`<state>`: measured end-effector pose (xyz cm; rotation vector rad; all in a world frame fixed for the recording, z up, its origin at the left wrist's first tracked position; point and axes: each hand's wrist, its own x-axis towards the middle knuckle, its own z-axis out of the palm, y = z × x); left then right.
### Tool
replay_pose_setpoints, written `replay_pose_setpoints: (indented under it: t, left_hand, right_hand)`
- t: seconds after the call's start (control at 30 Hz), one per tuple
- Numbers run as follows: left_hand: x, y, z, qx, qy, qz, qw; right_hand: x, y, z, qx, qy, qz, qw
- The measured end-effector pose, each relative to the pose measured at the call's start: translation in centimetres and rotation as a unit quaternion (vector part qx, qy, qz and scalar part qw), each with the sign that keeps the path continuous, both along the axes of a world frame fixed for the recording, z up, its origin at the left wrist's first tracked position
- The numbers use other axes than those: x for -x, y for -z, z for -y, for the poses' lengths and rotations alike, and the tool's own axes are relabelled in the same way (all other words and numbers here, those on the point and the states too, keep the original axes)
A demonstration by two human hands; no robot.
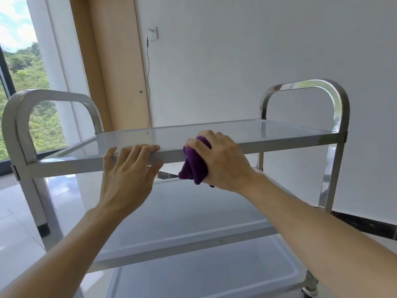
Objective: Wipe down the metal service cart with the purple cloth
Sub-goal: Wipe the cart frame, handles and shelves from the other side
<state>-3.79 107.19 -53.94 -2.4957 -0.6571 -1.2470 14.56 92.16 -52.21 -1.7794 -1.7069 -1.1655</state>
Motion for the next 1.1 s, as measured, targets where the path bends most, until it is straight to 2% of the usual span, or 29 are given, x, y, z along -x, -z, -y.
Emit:
replay_pose_setpoints:
  t: [0.2,0.4,0.6,0.77,0.87,0.97,1.1]
  left_hand:
    - [2.3,-0.7,-1.9,0.024,0.007,-0.038,0.999]
    - [4.2,-1.4,-3.1,0.058,-0.004,-0.051,0.997]
    - [2.3,-2.1,-2.2,0.116,-0.022,-0.009,0.993]
    - [-3.7,-2.0,4.0,0.065,0.107,-0.037,0.991]
    - [-8.0,-2.5,7.6,0.072,0.157,-0.046,0.984]
    - [-10.7,-2.1,9.9,0.055,0.138,-0.081,0.986]
    - [-10.3,-1.1,9.7,0.031,0.108,-0.074,0.991]
  right_hand:
    - [-3.1,-0.4,3.3,0.030,-0.009,0.021,0.999]
    - [-9.2,-0.2,10.1,0.034,0.078,-0.020,0.996]
    - [-8.5,0.3,10.5,-0.019,0.094,-0.060,0.994]
    - [-6.7,0.3,9.3,-0.018,0.093,-0.053,0.994]
    - [-6.1,0.3,8.8,-0.022,0.092,-0.045,0.994]
    - [-5.9,0.1,8.8,-0.009,0.092,-0.024,0.995]
    - [-7.3,0.0,11.0,-0.010,0.088,-0.040,0.995]
